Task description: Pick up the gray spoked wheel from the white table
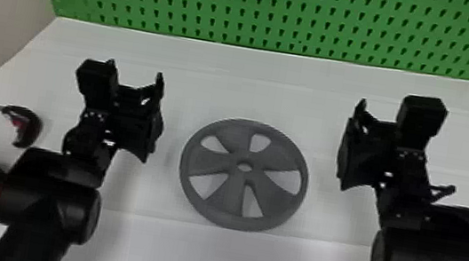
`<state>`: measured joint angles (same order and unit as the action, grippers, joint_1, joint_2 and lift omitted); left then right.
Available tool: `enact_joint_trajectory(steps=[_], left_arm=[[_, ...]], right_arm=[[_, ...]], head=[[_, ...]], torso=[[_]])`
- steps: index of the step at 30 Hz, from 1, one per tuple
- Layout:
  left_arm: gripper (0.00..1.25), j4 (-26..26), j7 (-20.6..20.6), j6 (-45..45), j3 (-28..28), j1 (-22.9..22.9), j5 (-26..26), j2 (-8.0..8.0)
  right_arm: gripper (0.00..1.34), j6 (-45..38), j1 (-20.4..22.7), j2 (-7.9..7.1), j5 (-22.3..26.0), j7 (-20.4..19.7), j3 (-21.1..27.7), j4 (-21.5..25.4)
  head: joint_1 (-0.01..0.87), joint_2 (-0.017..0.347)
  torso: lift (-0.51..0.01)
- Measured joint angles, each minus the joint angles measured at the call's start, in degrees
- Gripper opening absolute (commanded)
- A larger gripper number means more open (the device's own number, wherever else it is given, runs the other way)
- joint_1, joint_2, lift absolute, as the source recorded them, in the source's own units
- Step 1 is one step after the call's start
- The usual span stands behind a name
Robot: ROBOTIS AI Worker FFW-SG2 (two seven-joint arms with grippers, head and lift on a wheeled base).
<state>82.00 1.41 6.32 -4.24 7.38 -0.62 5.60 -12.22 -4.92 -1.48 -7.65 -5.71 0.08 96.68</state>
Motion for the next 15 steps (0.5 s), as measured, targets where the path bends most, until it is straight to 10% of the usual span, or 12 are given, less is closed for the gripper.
enact_joint_trajectory(steps=[15], left_arm=[[0.98,0.00,0.00,0.01,0.02,0.09,-0.07,-0.02]], right_arm=[[0.86,0.00,-0.01,0.07,0.00,0.00,-0.08,0.00]], head=[[0.806,0.044]], torso=[[-0.098]])
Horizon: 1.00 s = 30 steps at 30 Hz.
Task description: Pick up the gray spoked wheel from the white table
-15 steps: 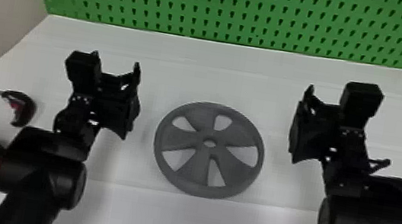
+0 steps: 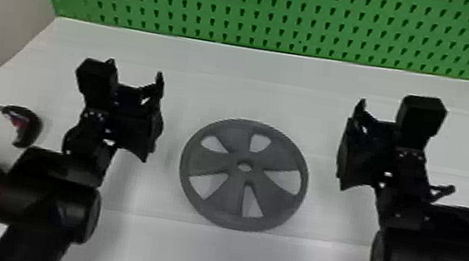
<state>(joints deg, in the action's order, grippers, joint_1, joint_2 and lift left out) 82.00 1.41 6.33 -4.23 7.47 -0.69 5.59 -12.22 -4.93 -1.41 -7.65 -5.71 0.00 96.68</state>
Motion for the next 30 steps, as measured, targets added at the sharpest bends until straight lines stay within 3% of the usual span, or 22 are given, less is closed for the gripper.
enact_joint_trajectory(steps=[19,30], left_arm=[[0.98,0.00,0.00,0.00,0.11,-0.02,-0.08,0.02],[0.98,0.00,0.00,0.01,0.18,-0.11,-0.19,0.04]], right_arm=[[0.86,-0.86,-0.57,0.08,0.88,0.00,0.25,0.02],[0.86,-13.00,-3.73,-0.01,4.23,0.00,0.67,4.08]], head=[[0.806,0.044],[0.806,0.044]], torso=[[-0.098],[-0.098]])
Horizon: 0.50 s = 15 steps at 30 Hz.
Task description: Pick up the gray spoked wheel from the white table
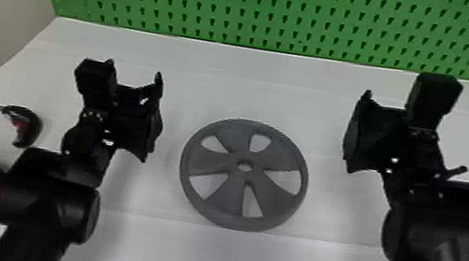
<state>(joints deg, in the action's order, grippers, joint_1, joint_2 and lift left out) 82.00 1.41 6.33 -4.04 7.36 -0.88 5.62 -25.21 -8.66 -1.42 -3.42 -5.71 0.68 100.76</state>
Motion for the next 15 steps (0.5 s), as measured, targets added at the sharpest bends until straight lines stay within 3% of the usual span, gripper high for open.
enact_joint_trajectory(steps=[8,15], left_arm=[[0.98,0.00,0.00,0.02,0.12,-0.09,-0.07,0.00],[0.98,0.01,-0.09,0.08,0.17,-0.15,-0.14,0.00]], right_arm=[[0.86,-16.75,-5.14,-1.36,1.53,0.00,-1.44,3.09],[0.86,-30.90,-11.32,-2.67,5.84,0.00,-1.56,3.74]], head=[[0.806,0.044],[0.806,0.044]], torso=[[-0.098],[-0.098]])
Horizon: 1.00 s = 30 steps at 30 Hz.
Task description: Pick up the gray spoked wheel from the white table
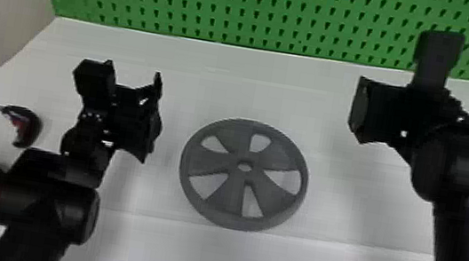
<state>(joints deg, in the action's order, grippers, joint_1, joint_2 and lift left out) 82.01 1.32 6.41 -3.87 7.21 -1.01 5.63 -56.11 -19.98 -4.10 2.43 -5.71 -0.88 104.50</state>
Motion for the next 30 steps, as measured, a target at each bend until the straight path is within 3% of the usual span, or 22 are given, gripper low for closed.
enact_joint_trajectory(steps=[13,23,30], left_arm=[[0.98,0.06,0.00,0.00,-0.23,-0.06,0.01,0.00],[0.98,0.06,-0.09,-0.08,-0.75,-0.27,0.13,0.54],[0.98,0.05,-0.09,-0.09,-1.16,-0.34,0.14,0.98]], right_arm=[[0.86,-19.79,-10.06,-1.81,4.96,-0.09,0.19,-3.55],[0.86,-29.35,-17.71,-2.57,4.22,-0.08,-2.84,-12.54],[0.86,-33.00,-21.08,-3.18,7.83,-0.09,-2.79,-19.35]], head=[[0.806,0.044],[0.806,0.044],[0.806,0.044]], torso=[[-0.098],[-0.098],[-0.098]])
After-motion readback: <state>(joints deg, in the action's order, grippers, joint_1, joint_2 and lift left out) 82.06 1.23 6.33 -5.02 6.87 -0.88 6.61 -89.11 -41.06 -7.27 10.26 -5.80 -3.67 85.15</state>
